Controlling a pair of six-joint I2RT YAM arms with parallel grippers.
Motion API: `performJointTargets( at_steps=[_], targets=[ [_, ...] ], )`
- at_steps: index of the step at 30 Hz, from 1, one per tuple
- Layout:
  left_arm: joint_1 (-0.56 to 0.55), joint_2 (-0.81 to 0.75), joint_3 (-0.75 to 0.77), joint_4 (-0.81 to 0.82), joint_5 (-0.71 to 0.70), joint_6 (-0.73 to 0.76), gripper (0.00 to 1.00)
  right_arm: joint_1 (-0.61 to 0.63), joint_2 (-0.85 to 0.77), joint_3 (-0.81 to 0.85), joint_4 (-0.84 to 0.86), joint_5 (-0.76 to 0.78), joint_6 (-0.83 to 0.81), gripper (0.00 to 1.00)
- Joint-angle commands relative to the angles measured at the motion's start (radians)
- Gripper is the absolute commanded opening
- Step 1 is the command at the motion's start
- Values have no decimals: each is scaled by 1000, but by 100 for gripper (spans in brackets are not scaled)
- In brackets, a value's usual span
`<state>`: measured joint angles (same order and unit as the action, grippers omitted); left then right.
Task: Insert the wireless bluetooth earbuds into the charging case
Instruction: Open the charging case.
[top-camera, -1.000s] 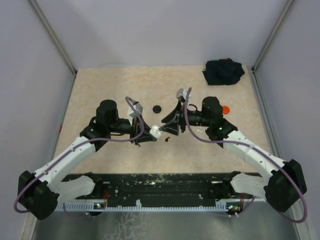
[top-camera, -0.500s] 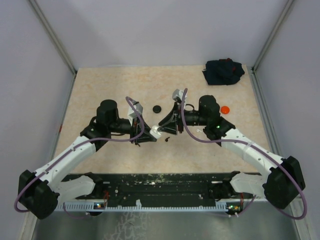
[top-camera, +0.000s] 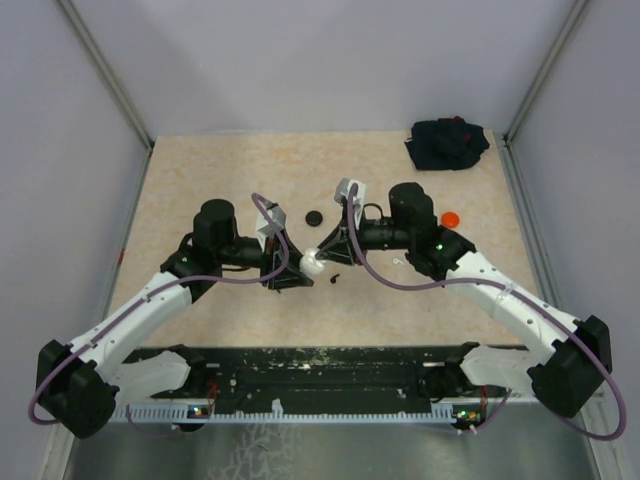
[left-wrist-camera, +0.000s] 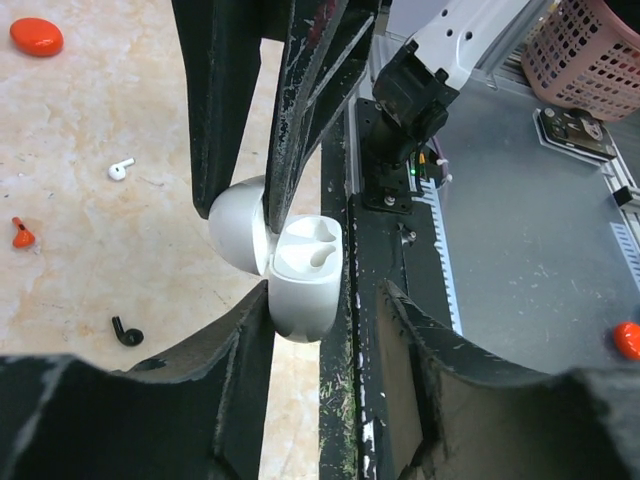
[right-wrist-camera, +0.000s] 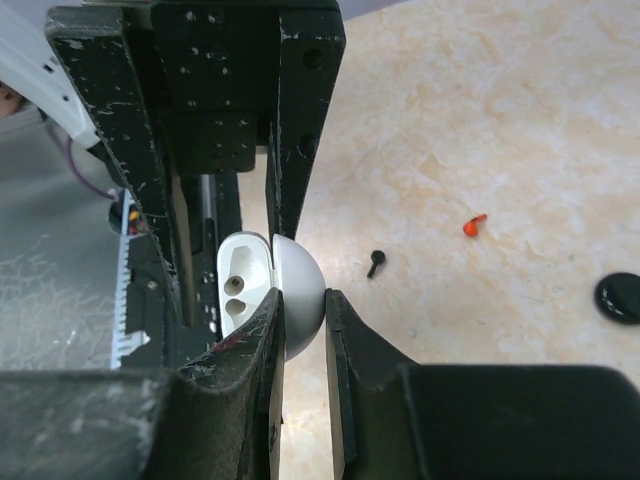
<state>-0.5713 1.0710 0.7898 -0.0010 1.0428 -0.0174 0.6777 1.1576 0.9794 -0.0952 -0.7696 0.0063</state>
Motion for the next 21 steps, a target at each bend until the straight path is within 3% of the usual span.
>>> performJointTargets(
  at_steps=[1,9,14,21],
  targets=[
    [1,-10,17,26,-2,-6,52,34,-47,95,-135,131,-122,12],
    [1,-59,-103,203,-72,-128,52,85,-36,181,-305,260,-225,11],
    [1,-71,-199,481,-79,-252,51,96,-10,232,-384,277,-255,10],
    [1,-59,-269,652,-120,-262,53,124,26,279,-459,275,-282,10]
  ],
)
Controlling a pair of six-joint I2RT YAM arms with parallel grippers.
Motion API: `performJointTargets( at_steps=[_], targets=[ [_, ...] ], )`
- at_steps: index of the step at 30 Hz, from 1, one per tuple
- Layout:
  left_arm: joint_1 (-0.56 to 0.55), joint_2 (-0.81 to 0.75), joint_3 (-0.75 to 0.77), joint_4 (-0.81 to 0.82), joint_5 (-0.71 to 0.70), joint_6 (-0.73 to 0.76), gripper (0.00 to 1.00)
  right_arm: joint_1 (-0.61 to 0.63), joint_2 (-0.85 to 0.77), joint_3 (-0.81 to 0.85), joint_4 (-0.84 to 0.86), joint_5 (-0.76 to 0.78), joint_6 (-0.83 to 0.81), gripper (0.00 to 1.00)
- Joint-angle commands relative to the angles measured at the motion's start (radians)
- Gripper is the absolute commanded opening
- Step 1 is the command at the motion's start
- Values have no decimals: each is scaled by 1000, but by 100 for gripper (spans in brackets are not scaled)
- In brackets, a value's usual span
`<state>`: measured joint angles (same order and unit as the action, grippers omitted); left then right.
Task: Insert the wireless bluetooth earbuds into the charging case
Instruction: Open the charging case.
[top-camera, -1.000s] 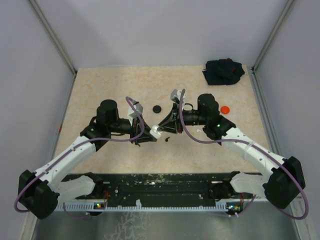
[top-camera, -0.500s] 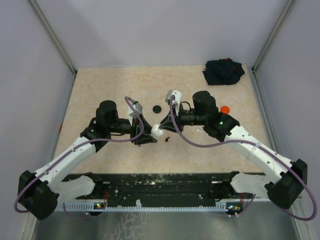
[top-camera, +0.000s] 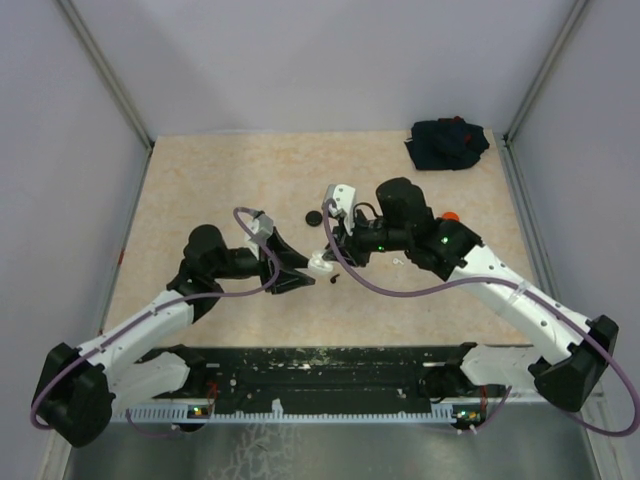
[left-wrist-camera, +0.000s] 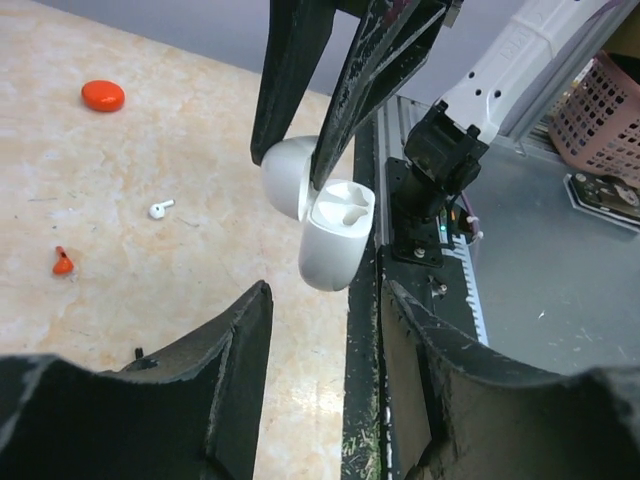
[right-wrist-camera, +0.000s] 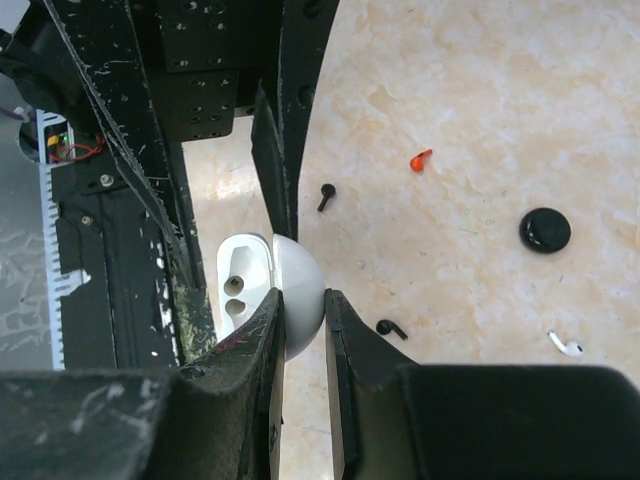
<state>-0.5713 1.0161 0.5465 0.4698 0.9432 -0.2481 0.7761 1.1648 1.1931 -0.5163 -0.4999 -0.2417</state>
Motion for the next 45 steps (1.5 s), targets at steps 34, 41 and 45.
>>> performJointTargets(
  at_steps=[34,41,45],
  targets=[
    [-24,109,-96,431,54,-69,28,35,35,83,-61,38,-40,10],
    [-31,104,-106,397,34,-16,9,36,31,84,-59,38,-23,25],
    [-35,100,-147,399,-30,51,0,36,22,88,-57,74,14,43]
  ],
)
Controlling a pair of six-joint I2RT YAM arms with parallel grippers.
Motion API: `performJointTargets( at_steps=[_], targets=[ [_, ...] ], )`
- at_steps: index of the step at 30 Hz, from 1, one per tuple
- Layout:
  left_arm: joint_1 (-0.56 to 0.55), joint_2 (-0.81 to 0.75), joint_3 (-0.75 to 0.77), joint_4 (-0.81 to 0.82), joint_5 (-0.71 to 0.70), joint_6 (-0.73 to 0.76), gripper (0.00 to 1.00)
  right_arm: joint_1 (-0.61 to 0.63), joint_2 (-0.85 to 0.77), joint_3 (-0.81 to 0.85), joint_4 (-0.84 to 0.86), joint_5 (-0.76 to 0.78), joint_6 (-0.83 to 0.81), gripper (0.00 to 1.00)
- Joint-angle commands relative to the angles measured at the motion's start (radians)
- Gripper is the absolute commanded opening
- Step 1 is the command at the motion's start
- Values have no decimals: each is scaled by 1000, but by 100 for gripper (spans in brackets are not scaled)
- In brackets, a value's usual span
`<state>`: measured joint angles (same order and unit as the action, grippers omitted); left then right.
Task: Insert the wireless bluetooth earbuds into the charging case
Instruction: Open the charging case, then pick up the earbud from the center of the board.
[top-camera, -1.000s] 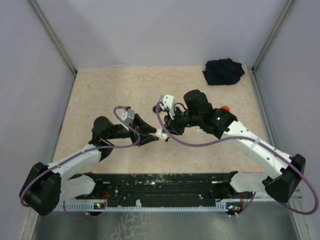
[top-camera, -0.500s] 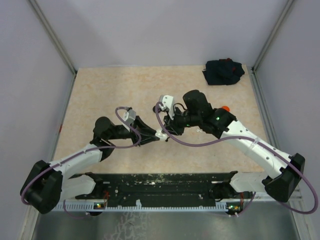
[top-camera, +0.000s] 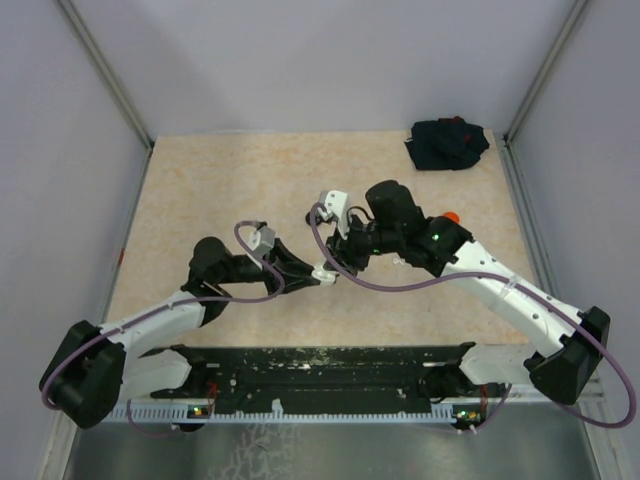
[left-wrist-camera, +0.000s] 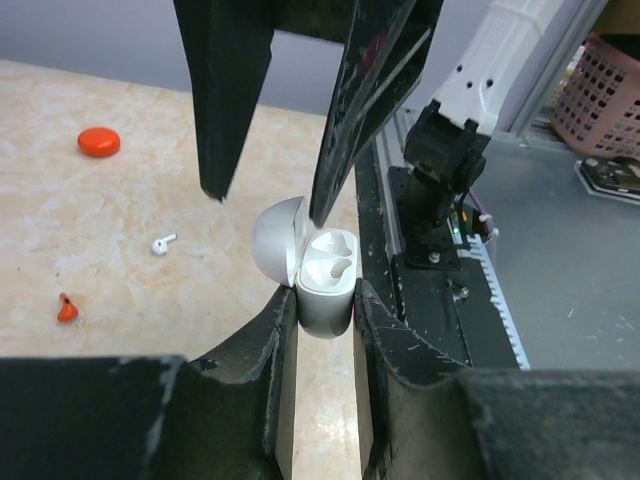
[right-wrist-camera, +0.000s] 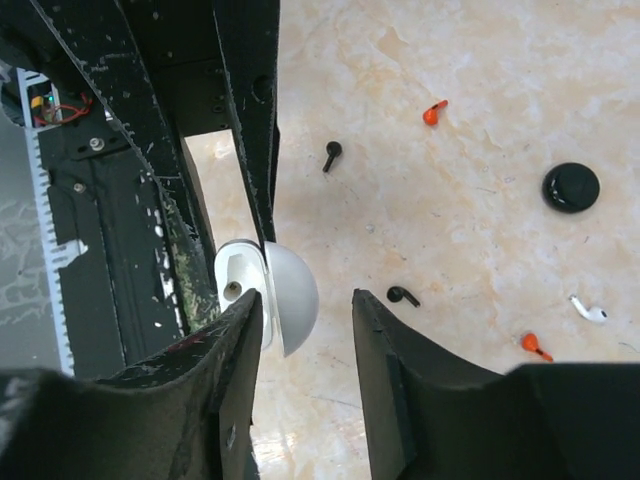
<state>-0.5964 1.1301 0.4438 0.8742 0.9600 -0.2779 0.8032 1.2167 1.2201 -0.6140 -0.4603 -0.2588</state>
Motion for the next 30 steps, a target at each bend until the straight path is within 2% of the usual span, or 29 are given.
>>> performJointTargets(
  at_steps=[1,8,13,16,20,23,30],
  targets=[
    [-10,-11,-62,10,-64,95,0,8,-32,60,39,51,45,47],
    [-9,-13,-150,91,-232,203,0,-20,-26,30,9,204,148,57],
    [-9,-30,-218,154,-367,251,0,-132,5,-18,-19,280,266,57],
    [-9,-38,-239,162,-411,269,0,-190,47,-61,-45,394,323,57],
    [-7,-31,-247,139,-474,262,0,-251,108,-127,-29,450,377,57],
    [-5,-26,-243,113,-486,258,1,-287,139,-185,23,531,397,57],
    [1,-10,-214,37,-452,268,1,-358,246,-236,88,605,414,53]
  ],
)
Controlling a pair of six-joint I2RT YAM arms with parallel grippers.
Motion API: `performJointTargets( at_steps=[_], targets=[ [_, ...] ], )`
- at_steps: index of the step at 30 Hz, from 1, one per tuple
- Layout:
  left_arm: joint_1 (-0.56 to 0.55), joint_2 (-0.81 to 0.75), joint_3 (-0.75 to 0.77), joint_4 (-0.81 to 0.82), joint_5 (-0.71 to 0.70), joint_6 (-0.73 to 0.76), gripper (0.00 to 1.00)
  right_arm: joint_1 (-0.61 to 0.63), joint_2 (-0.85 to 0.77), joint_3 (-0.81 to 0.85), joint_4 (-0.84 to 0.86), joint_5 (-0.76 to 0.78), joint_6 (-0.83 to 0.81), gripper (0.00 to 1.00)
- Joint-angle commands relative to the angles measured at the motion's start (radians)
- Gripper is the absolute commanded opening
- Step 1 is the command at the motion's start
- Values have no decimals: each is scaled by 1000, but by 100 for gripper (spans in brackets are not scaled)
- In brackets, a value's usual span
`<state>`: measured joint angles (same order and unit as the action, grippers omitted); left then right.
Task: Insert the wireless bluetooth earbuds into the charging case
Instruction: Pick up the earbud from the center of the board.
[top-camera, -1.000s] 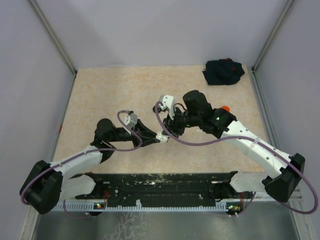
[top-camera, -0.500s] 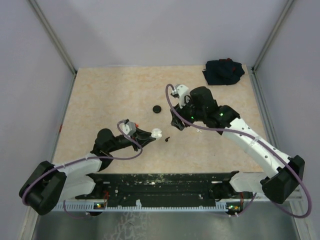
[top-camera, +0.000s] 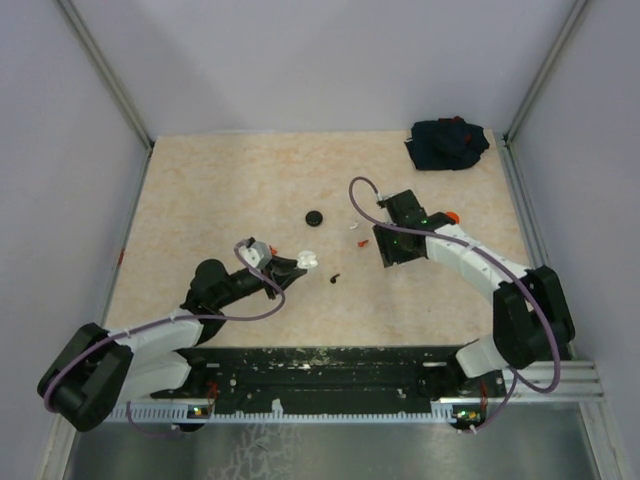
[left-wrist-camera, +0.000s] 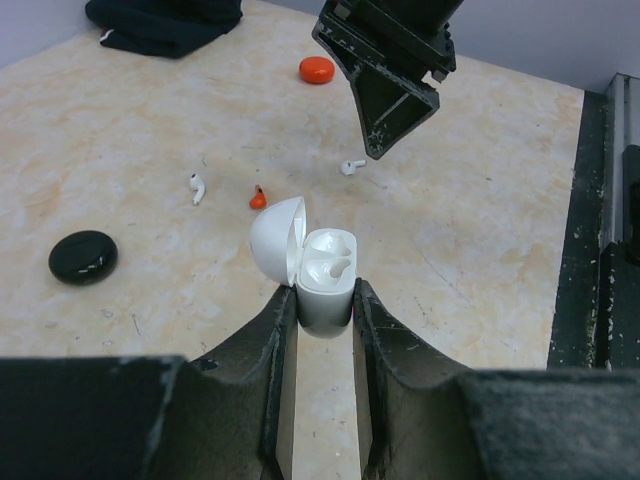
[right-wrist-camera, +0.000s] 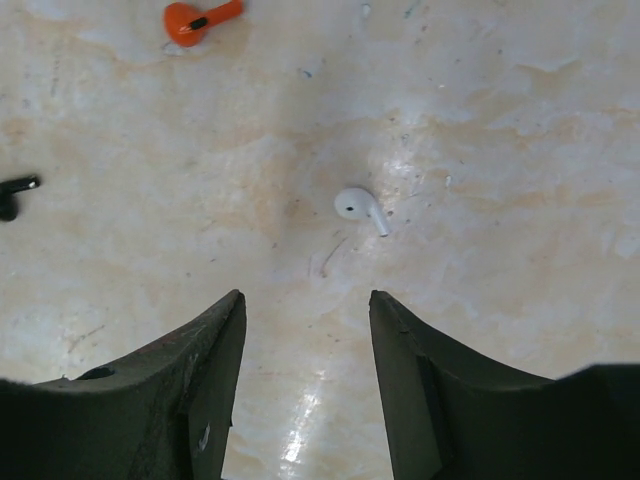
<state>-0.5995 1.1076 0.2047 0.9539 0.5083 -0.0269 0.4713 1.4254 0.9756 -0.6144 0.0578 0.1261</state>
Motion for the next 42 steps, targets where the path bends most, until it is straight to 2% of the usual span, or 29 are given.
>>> performJointTargets(
  at_steps=[1,10,17,26,32,36,42],
  targets=[
    [6,21,35,-62,0,18,1,-36,56,10,97,85,29,52],
    [12,64,67,-103,43,16,1,-92,191,63,127,35,28,45],
    [13,67,74,-117,53,16,1,-99,254,57,129,-3,30,44],
    [14,64,79,-127,62,11,1,-90,262,37,124,-108,58,39],
    [15,63,81,-127,69,7,1,-47,191,51,100,-144,82,38],
    [14,60,82,-127,75,4,1,-42,174,64,87,-134,74,38],
    [15,49,79,-133,72,7,1,-47,166,69,75,-8,58,38]
  ],
)
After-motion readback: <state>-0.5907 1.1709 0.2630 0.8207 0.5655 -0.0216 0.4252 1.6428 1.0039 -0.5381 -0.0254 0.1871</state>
